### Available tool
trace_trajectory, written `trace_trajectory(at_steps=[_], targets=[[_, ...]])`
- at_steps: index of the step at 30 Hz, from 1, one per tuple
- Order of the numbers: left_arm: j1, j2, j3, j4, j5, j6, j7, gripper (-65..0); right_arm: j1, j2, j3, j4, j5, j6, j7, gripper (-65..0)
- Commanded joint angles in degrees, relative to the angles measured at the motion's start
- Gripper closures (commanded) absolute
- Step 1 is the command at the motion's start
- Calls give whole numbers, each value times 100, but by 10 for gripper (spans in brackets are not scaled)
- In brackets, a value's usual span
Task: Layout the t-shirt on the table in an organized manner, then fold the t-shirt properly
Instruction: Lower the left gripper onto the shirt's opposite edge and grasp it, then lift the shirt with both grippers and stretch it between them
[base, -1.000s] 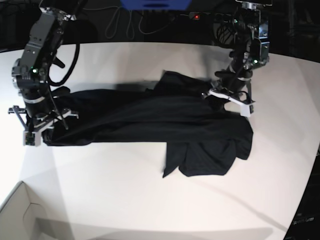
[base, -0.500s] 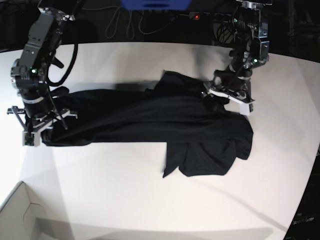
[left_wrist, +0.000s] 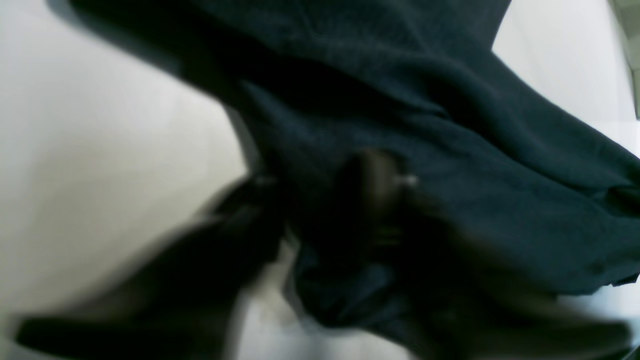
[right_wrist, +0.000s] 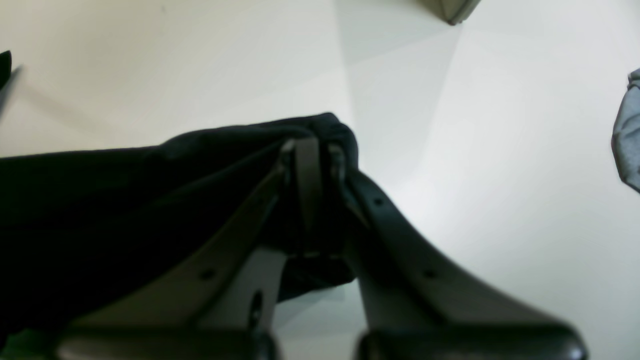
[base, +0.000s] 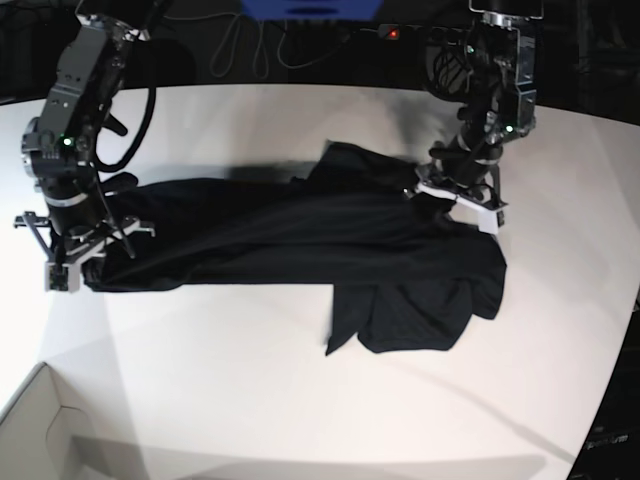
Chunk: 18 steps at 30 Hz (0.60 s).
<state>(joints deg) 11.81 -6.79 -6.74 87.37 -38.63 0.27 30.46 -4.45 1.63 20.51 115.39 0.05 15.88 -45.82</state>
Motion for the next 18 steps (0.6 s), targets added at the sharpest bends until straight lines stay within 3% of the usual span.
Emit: trace_trajectory(at_steps=[1,4,6,12,18], targets=[[-34,-20,-16,120,-44,-14,-70,-5,71,97,28,87,17,52,165,0],[-17,-38,-16,296,-53,-14,-79,-22,71,176,1,87,17,52,165,0],[-8,-38,-104,515,-53,-14,-52,0,98,176,19,87,17,52,174,0],[98,-55,-816,1439,-53,12,-26,-2,282,413,1,87,25,52,191,0],[-403,-653,-974,1650,-53,21,-26,-2,845,404,-25,69,25,52,182,0]])
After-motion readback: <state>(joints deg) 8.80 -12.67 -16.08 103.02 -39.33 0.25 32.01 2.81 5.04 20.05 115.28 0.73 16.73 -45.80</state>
